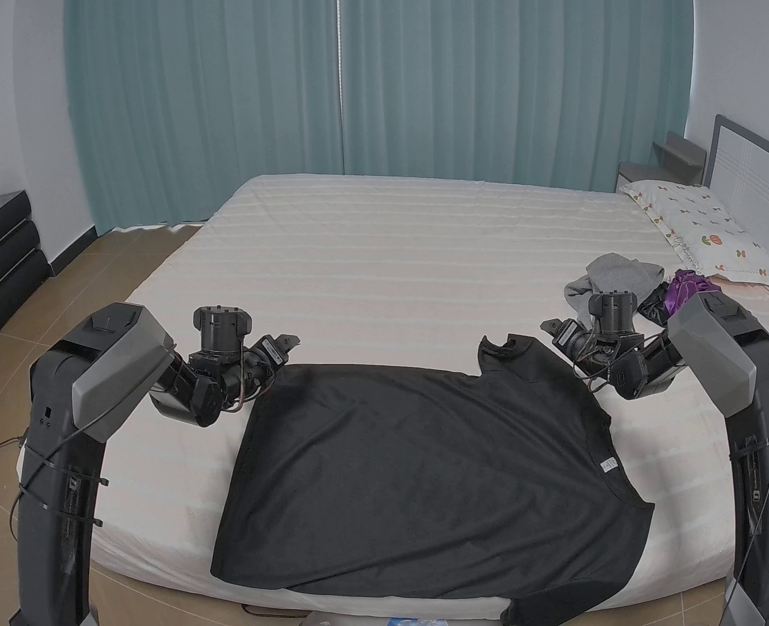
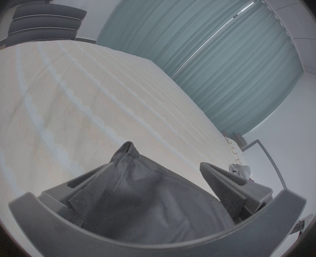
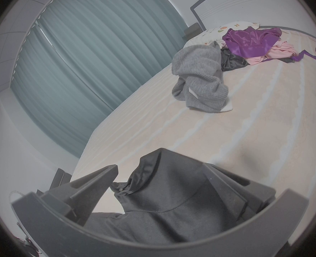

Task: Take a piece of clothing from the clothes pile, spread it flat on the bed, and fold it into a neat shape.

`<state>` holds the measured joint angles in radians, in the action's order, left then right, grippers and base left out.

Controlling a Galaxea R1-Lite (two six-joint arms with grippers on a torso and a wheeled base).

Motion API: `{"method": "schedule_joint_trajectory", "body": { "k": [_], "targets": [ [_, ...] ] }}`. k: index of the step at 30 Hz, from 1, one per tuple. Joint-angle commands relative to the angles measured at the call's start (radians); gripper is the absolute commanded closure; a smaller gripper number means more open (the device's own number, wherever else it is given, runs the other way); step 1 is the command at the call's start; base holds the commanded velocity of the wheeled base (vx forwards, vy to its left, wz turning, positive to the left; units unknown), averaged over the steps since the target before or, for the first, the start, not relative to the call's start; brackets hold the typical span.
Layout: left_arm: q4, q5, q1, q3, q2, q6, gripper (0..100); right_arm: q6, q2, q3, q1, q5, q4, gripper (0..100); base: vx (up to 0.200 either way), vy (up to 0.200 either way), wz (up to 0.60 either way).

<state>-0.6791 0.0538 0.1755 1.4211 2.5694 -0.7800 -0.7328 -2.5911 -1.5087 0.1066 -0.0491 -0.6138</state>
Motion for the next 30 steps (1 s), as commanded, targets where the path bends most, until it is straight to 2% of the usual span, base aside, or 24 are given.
{"method": "schedule_joint_trajectory", "body": {
  "k": [1,6,11,17,23,24,30],
  "targets": [
    [0.009,-0.002,0.015,0.052,0.077,0.004,0,0.000,0.009,0.007,-0.019,-0.003,-0.001,0,0.000,0.000,0.00],
    [0.013,-0.071,0.015,0.136,0.129,0.027,0,0.003,0.002,0.007,-0.038,-0.005,-0.003,0,0.000,0.000,0.00],
    [0.055,-0.086,0.015,0.187,0.144,0.025,0,0.003,-0.003,0.008,-0.039,-0.005,-0.003,0,0.000,0.000,0.00],
    [0.062,-0.157,0.015,0.265,0.195,0.028,0,0.004,-0.017,0.010,-0.038,-0.005,-0.003,0,0.000,0.000,0.00],
    [0.127,-0.161,0.016,0.299,0.201,0.028,0,0.004,-0.026,0.013,-0.038,-0.006,-0.003,0,0.000,0.000,0.00],
    [0.139,-0.163,0.016,0.305,0.204,0.028,100,0.004,-0.027,0.013,-0.038,-0.006,-0.003,0,0.000,0.000,0.00],
    [0.161,-0.167,0.019,0.311,0.207,0.028,100,0.021,-0.063,-0.001,-0.039,-0.008,-0.003,0,0.000,0.000,0.00]
  ]
}}
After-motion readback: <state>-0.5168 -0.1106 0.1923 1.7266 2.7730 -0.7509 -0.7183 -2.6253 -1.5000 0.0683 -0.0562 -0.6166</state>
